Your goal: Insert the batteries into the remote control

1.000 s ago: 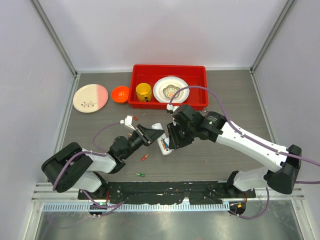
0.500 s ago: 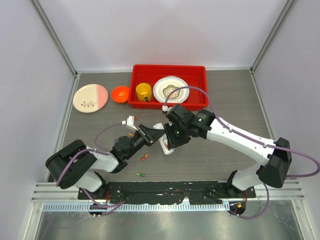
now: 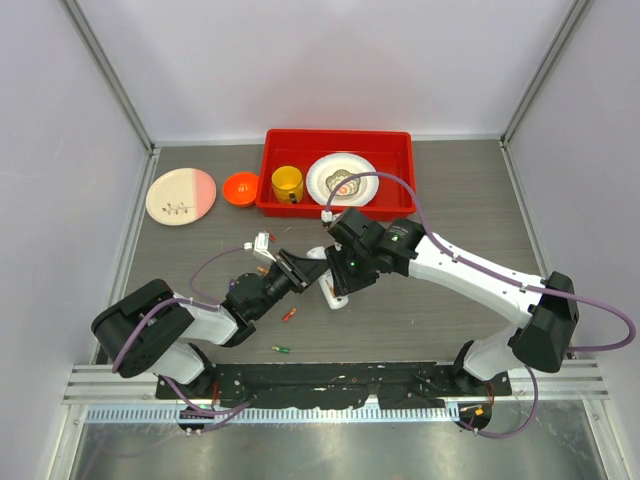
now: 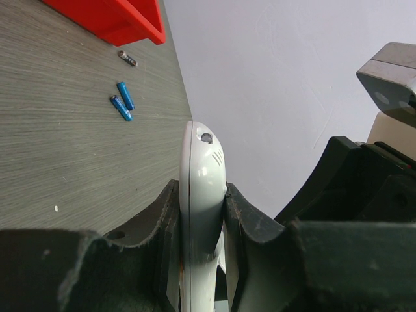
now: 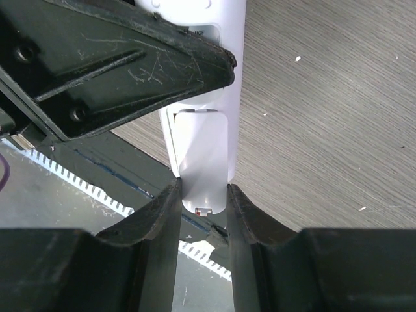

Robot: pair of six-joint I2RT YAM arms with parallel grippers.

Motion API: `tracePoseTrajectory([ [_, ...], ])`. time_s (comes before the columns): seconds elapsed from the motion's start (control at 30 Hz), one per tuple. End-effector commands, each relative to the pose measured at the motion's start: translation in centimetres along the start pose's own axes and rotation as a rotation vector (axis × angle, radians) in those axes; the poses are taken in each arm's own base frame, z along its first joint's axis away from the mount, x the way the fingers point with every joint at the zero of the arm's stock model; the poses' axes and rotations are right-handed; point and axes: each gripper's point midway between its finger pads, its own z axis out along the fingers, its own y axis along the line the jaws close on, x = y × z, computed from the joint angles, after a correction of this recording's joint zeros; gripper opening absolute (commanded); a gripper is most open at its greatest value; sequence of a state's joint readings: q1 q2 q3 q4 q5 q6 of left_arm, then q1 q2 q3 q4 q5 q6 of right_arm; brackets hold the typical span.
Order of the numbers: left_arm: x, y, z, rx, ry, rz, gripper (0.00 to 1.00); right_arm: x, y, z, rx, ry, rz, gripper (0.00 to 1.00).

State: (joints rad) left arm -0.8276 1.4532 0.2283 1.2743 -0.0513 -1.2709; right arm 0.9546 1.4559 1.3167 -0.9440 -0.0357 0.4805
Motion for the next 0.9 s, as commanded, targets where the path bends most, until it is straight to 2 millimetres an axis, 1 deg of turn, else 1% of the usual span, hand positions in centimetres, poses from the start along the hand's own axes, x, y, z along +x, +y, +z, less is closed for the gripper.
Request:
tracePoseTrajectory([
  [0.0,-1.7,-5.8,0.1,0.214,-0.078,0.006,0.0,-1.8,1.2,-0.8,-0.033,-0.061,-0.012,0.01],
  [0.2,-1.4,-5.8,0.3,0.214,-0.072,0.009,0.0,-1.9,1.5,-0.7,-0.043,-0.058,-0.005,0.01],
  [0.53,-1.3,-6.2,0.2,0.225,-0.067,0.008,0.0,-1.9,1.3,-0.1,-0.031,-0.053,-0.001,0.01],
  [0.77,-0.9,-7.7,-0.1,0.272,-0.047,-0.016,0.0,-1.8,0.7,0.8,-0.006,-0.058,0.006,0.01],
  [0.87,-0.9,-8.0,-0.2,0.282,-0.046,-0.025,0.0,-2.0,0.7,1.0,-0.001,-0.063,0.007,0.07],
])
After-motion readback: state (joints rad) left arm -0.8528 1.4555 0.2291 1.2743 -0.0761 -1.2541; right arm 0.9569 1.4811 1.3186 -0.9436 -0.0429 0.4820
